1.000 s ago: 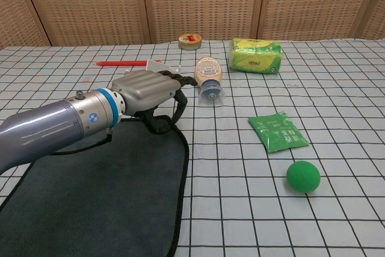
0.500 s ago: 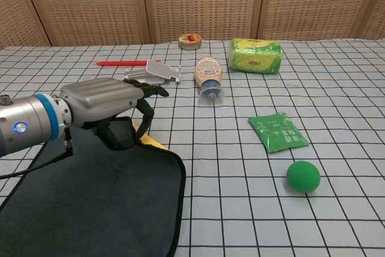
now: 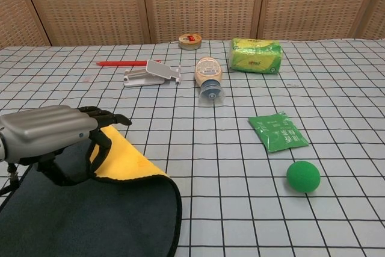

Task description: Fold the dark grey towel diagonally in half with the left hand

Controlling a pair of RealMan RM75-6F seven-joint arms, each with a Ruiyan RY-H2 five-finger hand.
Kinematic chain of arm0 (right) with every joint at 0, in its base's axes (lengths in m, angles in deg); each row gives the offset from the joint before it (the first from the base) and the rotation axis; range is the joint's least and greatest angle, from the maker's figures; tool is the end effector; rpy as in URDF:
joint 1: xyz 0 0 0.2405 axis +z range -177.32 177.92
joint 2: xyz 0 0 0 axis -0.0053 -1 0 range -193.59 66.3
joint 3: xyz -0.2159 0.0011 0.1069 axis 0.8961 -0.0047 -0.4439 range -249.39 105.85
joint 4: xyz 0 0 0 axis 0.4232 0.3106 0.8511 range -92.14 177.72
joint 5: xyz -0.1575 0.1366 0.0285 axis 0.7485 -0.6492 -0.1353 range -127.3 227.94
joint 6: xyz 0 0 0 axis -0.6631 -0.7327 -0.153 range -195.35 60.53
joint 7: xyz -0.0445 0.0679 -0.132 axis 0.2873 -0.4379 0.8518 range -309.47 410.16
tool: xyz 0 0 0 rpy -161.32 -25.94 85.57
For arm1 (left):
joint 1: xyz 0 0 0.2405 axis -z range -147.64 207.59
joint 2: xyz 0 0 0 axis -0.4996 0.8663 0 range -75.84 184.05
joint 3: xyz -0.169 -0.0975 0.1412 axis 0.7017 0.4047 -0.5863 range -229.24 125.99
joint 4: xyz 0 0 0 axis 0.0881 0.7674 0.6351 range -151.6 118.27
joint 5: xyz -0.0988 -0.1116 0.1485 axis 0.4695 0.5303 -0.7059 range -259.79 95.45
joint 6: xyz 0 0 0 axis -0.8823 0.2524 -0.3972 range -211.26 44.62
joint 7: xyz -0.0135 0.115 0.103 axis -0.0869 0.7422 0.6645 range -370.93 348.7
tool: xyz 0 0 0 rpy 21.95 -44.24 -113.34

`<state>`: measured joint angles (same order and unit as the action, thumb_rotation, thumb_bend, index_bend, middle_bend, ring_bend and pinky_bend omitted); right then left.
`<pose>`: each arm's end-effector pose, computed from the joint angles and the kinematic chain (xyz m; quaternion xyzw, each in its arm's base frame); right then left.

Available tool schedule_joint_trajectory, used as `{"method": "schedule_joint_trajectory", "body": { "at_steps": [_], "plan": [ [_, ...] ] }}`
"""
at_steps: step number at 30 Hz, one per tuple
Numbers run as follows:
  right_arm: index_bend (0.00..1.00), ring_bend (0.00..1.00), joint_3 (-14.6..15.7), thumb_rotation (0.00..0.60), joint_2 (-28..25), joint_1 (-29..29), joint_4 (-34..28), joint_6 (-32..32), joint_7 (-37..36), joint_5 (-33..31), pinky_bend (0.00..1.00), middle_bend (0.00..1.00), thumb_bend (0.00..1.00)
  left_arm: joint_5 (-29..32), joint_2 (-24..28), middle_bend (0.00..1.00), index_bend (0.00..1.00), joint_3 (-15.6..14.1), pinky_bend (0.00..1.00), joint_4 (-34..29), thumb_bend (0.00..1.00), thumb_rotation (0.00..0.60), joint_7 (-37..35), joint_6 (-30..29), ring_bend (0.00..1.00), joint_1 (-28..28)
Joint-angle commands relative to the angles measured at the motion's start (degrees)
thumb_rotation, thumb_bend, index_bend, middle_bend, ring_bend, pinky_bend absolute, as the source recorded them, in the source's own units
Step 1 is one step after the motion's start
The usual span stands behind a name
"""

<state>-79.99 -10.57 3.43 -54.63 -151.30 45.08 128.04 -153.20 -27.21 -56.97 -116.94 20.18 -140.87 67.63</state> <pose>-0.3082 -0.1989 0.2229 0.5305 -0.3960 0.3865 0.6421 -0.1586 0.2430 -0.0278 -0.8424 -0.3130 -0.2702 0.3457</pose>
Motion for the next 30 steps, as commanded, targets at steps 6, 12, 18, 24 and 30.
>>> {"method": "schedule_joint_trajectory", "body": {
  "at_steps": [6, 12, 18, 24, 30],
  "plan": [
    [0.04, 0.0, 0.1, 0.6, -0.2, 0.0, -0.1, -0.1, -0.4, 0.3, 0.0, 0.0, 0.0, -5.1, 3.2, 0.0, 0.62, -4.6, 0.0, -1.2, 0.47, 0.6, -1.9, -2.8, 0.0, -3.9],
    [0.04, 0.0, 0.1, 0.6, -0.3, -0.2, -0.2, -0.3, -0.6, 0.5, 0.0, 0.0, 0.0, -8.1, 5.2, 0.0, 0.62, -6.8, 0.0, -1.6, 0.47, 0.6, -3.3, -4.0, 0.0, -6.0],
    [0.04, 0.0, 0.1, 0.6, -0.3, -0.2, -0.3, -0.5, -0.6, 0.7, 0.0, 0.0, 0.0, -10.6, 6.7, 0.0, 0.62, -8.5, 0.0, -1.3, 0.47, 0.6, -4.7, -4.7, 0.0, -7.7],
    [0.04, 0.0, 0.2, 0.6, -0.4, -0.3, -0.4, -0.5, -0.6, 0.8, 0.0, 0.0, 0.0, -13.1, 8.1, 0.0, 0.62, -10.1, 0.0, -0.3, 0.47, 0.6, -5.8, -4.5, 0.0, -9.1],
    [0.03, 0.0, 0.2, 0.6, -0.4, -0.3, -0.5, -0.6, -0.5, 0.9, 0.0, 0.0, 0.0, -14.5, 8.9, 0.0, 0.62, -10.7, 0.0, 0.7, 0.47, 0.6, -6.3, -4.3, 0.0, -10.0]
  ]
}}
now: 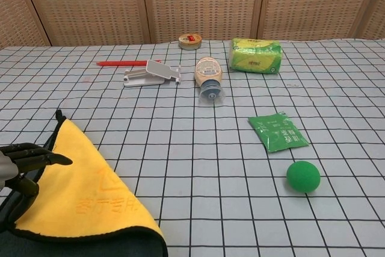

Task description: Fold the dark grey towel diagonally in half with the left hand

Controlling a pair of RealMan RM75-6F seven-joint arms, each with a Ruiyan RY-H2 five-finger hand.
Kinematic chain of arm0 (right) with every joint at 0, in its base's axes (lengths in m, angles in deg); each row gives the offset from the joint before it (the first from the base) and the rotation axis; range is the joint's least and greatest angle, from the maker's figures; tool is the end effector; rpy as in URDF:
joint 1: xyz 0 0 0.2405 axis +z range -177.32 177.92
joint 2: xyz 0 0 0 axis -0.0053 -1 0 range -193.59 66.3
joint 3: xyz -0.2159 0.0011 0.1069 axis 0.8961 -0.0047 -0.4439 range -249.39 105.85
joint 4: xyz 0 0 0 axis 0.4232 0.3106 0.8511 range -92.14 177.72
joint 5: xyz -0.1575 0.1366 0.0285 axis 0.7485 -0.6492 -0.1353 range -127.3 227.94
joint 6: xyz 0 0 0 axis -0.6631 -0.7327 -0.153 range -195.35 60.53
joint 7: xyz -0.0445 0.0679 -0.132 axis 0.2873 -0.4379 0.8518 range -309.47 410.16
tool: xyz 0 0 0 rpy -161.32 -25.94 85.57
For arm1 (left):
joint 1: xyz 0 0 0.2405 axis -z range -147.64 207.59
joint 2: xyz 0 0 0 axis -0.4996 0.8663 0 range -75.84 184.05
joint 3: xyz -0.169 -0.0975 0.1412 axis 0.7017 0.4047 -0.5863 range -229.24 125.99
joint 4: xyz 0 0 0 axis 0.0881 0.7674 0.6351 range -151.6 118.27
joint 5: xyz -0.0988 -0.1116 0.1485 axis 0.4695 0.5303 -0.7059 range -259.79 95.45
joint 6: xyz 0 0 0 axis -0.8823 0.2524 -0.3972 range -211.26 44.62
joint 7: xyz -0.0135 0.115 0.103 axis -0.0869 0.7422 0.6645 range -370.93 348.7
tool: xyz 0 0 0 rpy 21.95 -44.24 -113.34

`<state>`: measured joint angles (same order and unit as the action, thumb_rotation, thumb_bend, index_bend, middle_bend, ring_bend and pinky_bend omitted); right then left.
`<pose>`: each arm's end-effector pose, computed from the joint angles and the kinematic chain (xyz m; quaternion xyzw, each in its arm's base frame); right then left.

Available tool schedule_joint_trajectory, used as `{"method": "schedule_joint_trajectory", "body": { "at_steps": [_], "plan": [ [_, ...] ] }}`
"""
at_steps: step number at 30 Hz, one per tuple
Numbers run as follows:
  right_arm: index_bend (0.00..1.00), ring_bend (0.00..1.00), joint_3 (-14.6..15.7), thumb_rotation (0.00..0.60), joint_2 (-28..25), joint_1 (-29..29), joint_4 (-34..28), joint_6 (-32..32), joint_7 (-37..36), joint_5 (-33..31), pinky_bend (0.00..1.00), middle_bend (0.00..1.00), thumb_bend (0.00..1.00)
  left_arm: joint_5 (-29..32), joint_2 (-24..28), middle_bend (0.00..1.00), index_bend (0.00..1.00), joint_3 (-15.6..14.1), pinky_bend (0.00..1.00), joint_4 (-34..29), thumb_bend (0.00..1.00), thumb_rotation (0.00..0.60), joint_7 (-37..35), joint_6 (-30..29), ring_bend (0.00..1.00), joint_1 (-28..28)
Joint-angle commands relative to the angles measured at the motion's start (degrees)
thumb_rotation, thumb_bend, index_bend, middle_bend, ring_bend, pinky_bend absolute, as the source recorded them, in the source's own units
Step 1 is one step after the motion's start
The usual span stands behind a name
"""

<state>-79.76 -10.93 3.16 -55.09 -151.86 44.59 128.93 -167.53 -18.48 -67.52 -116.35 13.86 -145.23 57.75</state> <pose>-0.3055 -0.1968 0.2235 0.5324 -0.3950 0.3918 0.6380 -0.2286 0.1815 0.0080 -0.8575 -0.3153 -0.2172 0.3437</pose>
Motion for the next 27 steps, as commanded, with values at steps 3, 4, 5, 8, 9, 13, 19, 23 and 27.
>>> {"method": "schedule_joint_trajectory", "body": {
  "at_steps": [3, 4, 5, 8, 9, 13, 19, 23, 27],
  "plan": [
    [0.04, 0.0, 0.0, 0.6, 0.0, 0.0, -0.1, -0.1, 0.1, 0.1, 0.0, 0.0, 0.0, -0.7, 0.5, 0.0, 0.62, -0.2, 0.0, 0.2, 0.47, 0.6, -0.2, 0.3, 0.0, -0.5],
    [0.04, 0.0, 0.0, 0.6, 0.0, 0.0, -0.1, -0.1, 0.1, 0.1, 0.0, 0.0, 0.0, -1.0, 0.7, 0.0, 0.62, -0.3, 0.0, 0.3, 0.47, 0.6, -0.2, 0.3, 0.0, -0.6],
    [0.03, 0.0, 0.0, 0.6, 0.0, 0.0, -0.1, -0.1, 0.1, 0.1, 0.0, 0.0, 0.0, -1.2, 0.8, 0.0, 0.62, -0.4, 0.0, 0.3, 0.47, 0.6, -0.1, 0.4, 0.0, -0.8],
    [0.04, 0.0, 0.0, 0.6, 0.0, 0.0, -0.1, -0.1, 0.2, 0.1, 0.0, 0.0, 0.0, -1.6, 0.9, 0.0, 0.62, -0.4, 0.0, 0.6, 0.47, 0.6, 0.0, 0.6, 0.0, -1.3],
    [0.04, 0.0, 0.0, 0.6, 0.0, -0.1, -0.2, -0.2, 0.2, 0.1, 0.0, 0.0, 0.0, -1.8, 0.9, 0.0, 0.62, -0.4, 0.0, 0.7, 0.47, 0.6, 0.0, 0.6, 0.0, -1.5],
    [0.03, 0.0, 0.1, 0.6, 0.0, -0.1, -0.1, -0.2, 0.0, 0.2, 0.0, 0.0, 0.0, -2.2, 1.1, 0.0, 0.62, -0.2, 0.0, 1.2, 0.47, 0.6, 0.0, 0.7, 0.0, -2.1],
    [0.04, 0.0, 0.1, 0.6, -0.1, -0.1, -0.2, -0.2, 0.0, 0.2, 0.0, 0.0, 0.0, -2.4, 1.4, 0.0, 0.62, 0.1, 0.0, 1.5, 0.47, 0.6, 0.0, 0.9, 0.0, -3.0],
    [0.04, 0.0, 0.1, 0.6, -0.1, -0.1, -0.2, -0.3, 0.0, 0.2, 0.0, 0.0, 0.0, -2.8, 1.6, 0.0, 0.62, 0.1, 0.0, 1.9, 0.47, 0.6, -0.3, 0.9, 0.0, -3.7],
    [0.04, 0.0, 0.1, 0.6, -0.1, -0.1, -0.3, -0.3, 0.1, 0.3, 0.0, 0.0, 0.0, -3.1, 1.9, 0.0, 0.62, 0.0, 0.0, 2.3, 0.47, 0.6, -0.8, 0.9, 0.0, -4.3]
  ]
}}
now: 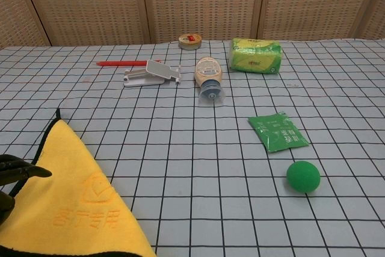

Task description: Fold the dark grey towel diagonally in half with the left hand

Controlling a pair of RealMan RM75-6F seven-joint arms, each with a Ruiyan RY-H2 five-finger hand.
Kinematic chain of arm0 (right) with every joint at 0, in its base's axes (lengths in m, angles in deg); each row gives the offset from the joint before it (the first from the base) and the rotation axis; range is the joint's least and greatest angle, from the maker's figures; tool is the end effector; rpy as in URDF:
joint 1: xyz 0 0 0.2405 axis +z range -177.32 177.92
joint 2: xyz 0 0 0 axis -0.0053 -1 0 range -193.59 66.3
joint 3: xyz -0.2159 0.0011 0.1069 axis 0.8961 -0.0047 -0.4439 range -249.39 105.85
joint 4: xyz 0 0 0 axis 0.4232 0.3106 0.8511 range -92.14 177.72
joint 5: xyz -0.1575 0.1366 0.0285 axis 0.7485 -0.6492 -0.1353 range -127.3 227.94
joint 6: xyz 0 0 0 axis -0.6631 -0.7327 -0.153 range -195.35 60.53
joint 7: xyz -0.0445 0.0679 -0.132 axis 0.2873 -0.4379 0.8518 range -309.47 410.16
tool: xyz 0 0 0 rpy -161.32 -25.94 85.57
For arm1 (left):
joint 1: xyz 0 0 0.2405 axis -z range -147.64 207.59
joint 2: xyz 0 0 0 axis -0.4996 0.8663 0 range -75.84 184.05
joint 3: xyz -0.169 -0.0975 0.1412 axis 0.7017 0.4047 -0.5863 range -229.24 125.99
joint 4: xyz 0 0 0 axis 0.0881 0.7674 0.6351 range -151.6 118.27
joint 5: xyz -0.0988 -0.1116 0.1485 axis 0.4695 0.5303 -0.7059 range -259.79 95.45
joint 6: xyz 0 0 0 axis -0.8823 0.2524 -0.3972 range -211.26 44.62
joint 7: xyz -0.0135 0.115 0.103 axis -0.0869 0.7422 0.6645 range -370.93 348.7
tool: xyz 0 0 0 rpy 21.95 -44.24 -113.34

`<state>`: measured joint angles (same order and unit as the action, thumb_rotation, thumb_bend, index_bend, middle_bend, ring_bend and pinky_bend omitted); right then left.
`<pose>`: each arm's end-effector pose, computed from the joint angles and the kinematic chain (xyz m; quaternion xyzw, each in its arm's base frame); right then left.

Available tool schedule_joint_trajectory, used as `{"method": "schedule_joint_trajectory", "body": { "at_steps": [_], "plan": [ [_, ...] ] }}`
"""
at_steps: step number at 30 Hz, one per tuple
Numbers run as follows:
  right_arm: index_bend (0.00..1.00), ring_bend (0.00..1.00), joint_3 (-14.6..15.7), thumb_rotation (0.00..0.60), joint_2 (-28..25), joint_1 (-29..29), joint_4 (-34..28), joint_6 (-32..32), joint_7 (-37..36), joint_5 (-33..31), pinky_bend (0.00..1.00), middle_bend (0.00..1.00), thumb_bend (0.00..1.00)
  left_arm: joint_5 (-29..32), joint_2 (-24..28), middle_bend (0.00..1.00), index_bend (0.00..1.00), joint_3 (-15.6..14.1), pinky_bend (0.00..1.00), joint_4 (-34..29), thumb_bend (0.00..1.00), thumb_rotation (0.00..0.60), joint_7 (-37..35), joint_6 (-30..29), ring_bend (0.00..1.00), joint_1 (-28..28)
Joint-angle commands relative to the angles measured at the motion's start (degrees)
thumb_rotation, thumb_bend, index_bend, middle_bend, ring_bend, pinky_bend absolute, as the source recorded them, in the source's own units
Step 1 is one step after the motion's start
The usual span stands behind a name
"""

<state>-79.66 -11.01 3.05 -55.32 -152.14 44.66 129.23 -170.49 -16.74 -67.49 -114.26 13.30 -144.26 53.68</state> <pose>-0.3043 -0.1959 0.2234 0.5333 -0.3939 0.3930 0.6372 -0.2510 0.1677 0.0157 -0.8598 -0.3166 -0.1914 0.3520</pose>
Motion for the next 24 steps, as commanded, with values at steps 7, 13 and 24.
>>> {"method": "schedule_joint_trajectory", "body": {
  "at_steps": [7, 13, 24],
  "plan": [
    [0.04, 0.0, 0.1, 0.6, 0.0, 0.0, -0.1, -0.1, 0.1, 0.2, 0.0, 0.0, 0.0, -0.5, 0.6, 0.0, 0.62, 0.0, 0.0, 0.8, 0.48, 0.6, -1.0, 0.1, 0.0, -1.1],
    [0.04, 0.0, 0.1, 0.6, -0.1, -0.1, -0.2, -0.2, 0.1, 0.2, 0.0, 0.0, 0.0, -1.3, 0.5, 0.0, 0.62, 0.1, 0.0, 1.0, 0.48, 0.6, -1.5, 0.6, 0.0, -1.5],
    [0.03, 0.0, 0.1, 0.6, -0.1, -0.1, -0.2, -0.3, -0.1, 0.3, 0.0, 0.0, 0.0, -1.2, 0.7, 0.0, 0.61, 0.3, 0.0, 1.1, 0.47, 0.6, -1.3, 1.4, 0.0, -2.4]
  ]
}}
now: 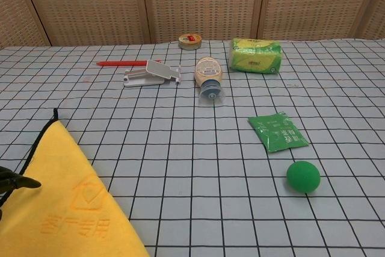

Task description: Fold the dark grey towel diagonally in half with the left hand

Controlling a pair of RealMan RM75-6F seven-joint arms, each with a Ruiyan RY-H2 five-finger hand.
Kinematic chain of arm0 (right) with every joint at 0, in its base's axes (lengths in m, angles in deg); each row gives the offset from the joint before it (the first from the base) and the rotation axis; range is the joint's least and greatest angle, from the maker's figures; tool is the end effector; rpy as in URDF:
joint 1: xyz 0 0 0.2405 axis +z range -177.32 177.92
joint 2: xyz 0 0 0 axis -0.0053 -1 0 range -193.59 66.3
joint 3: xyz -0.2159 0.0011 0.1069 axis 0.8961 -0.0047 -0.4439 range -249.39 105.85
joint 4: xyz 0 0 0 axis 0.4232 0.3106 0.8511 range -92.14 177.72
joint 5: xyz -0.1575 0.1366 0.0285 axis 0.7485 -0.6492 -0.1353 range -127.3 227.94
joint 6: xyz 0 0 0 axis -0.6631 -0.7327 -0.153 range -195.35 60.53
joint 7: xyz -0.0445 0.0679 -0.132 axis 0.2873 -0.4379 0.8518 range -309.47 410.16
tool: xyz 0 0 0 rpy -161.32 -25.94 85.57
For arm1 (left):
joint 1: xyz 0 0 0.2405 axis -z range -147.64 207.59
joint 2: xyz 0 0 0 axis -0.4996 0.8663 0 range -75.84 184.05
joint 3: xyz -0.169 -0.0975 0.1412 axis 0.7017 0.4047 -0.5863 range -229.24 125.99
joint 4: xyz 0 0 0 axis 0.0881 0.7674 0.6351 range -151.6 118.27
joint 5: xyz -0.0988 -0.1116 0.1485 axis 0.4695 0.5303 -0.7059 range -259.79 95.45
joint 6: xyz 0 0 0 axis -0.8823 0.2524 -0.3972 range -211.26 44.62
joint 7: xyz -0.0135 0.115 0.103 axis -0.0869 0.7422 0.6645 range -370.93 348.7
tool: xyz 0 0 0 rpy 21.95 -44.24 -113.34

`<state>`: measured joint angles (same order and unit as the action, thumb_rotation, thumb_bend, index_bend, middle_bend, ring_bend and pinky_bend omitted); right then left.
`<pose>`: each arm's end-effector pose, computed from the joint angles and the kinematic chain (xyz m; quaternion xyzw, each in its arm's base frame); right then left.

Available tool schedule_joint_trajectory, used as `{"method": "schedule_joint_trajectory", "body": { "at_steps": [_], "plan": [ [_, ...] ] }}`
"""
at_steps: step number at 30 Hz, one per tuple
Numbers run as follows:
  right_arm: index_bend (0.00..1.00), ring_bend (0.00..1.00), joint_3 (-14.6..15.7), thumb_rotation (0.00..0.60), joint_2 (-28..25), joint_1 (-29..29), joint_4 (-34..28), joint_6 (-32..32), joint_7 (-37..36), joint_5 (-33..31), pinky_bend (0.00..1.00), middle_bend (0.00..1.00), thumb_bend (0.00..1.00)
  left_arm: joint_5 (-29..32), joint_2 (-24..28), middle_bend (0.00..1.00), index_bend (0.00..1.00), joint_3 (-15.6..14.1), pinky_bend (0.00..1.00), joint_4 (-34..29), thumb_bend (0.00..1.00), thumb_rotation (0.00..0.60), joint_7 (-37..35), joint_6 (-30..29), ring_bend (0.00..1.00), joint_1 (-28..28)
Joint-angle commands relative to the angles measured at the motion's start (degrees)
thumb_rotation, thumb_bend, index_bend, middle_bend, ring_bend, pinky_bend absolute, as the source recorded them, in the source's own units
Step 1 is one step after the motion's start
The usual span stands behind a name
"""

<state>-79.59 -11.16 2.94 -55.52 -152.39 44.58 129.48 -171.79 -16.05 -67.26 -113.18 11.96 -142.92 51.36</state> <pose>-0.3033 -0.1951 0.2239 0.5337 -0.3931 0.3945 0.6364 -0.2631 0.1582 0.0176 -0.8585 -0.3304 -0.1767 0.3502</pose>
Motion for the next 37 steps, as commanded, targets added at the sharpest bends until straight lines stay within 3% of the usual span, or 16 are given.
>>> {"method": "schedule_joint_trajectory", "body": {
  "at_steps": [1, 7, 12, 15, 26, 29, 32, 37],
  "plan": [
    [0.04, 0.0, 0.0, 0.6, 0.0, 0.0, 0.0, 0.0, 0.0, 0.0, 0.0, 0.0, 0.0, 0.1, 0.0, 0.0, 0.61, 0.2, 0.0, 0.1, 0.48, 0.6, 0.0, 0.1, 0.0, -0.1],
    [0.04, 0.0, 0.0, 0.6, 0.0, 0.0, -0.1, 0.0, 0.0, 0.0, 0.0, 0.0, 0.0, 0.1, 0.1, 0.0, 0.56, 0.5, 0.0, 0.2, 0.47, 0.6, 0.1, 0.6, 0.0, -0.4],
    [0.04, 0.0, 0.0, 0.6, 0.0, 0.0, -0.1, 0.0, 0.1, 0.1, 0.0, 0.0, 0.0, -0.2, 0.5, 0.0, 0.11, 0.3, 0.0, 0.2, 0.31, 0.6, -0.4, 1.1, 0.0, -0.5],
    [0.04, 0.0, 0.0, 0.6, 0.0, 0.0, -0.1, -0.2, 0.1, 0.2, 0.0, 0.0, 0.0, -1.1, 1.3, 0.0, 0.0, 0.1, 0.0, -0.1, 0.24, 0.6, -1.9, 0.5, 0.0, -0.6],
    [0.04, 0.0, 0.1, 0.6, -0.3, -0.3, -0.4, -0.6, -0.5, 0.6, 0.0, 0.0, 0.0, -7.8, 6.0, 0.0, 0.0, 0.0, 0.0, -2.6, 0.19, 0.6, -9.2, -7.5, 0.0, -2.3],
    [0.04, 0.0, 0.2, 0.6, -0.4, -0.3, -0.5, -0.6, -0.6, 0.8, 0.0, 0.0, 0.0, -8.9, 7.2, 0.0, 0.0, 2.2, 0.0, -3.4, 0.11, 0.6, -11.3, -13.9, 0.0, -3.8],
    [0.04, 0.0, 0.3, 0.6, -0.3, -0.4, -0.6, -0.9, -0.4, 1.3, 0.0, 0.0, 0.0, -6.7, 7.2, 0.0, 0.0, 6.5, 0.0, -4.6, 0.02, 0.6, -12.6, -22.5, 0.0, -6.9],
    [0.04, 0.0, 0.6, 0.6, 0.0, -0.3, -0.5, -0.8, 0.4, 1.6, 0.0, 0.0, 0.0, 0.3, 5.3, 0.0, 0.0, 12.7, 0.0, -5.9, 0.0, 0.6, -10.2, -32.3, 0.0, -11.8]
  ]
}}
